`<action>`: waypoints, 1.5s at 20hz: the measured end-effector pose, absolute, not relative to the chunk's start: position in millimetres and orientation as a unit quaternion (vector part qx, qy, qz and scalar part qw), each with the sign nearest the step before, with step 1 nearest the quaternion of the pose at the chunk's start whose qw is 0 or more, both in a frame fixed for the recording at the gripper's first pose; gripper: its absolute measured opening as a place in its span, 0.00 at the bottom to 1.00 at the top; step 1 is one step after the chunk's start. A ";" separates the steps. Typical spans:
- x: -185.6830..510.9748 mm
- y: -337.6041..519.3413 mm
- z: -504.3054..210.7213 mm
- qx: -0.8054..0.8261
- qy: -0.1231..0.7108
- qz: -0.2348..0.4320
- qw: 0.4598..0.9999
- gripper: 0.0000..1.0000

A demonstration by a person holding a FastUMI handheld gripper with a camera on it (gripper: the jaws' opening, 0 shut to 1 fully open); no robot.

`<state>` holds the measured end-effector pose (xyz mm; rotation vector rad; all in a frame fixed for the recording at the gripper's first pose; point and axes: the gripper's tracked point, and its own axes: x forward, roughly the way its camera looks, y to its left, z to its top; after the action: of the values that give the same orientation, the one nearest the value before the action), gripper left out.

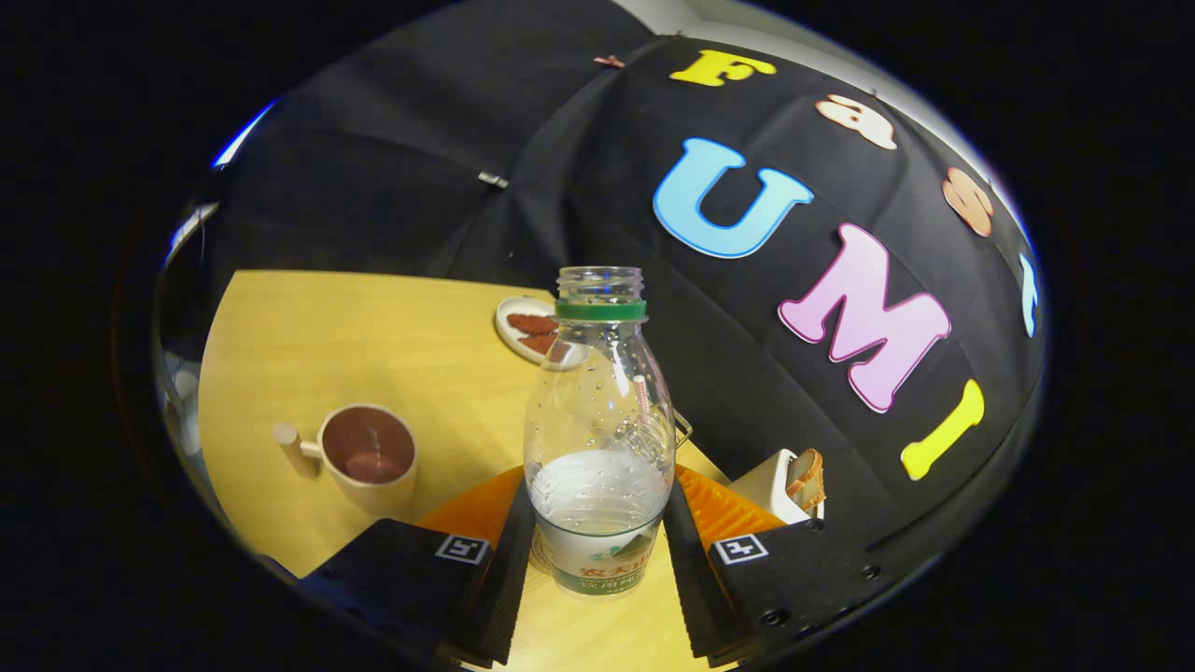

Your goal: Take the bottle from table, then pour the juice into the cup, finally place the bottle on the coaster

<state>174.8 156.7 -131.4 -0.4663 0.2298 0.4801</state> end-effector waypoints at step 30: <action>233.9 120.5 -214.7 0.007 0.118 0.188 0.975 0.89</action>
<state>233.9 120.5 -214.7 0.0145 0.2382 0.3801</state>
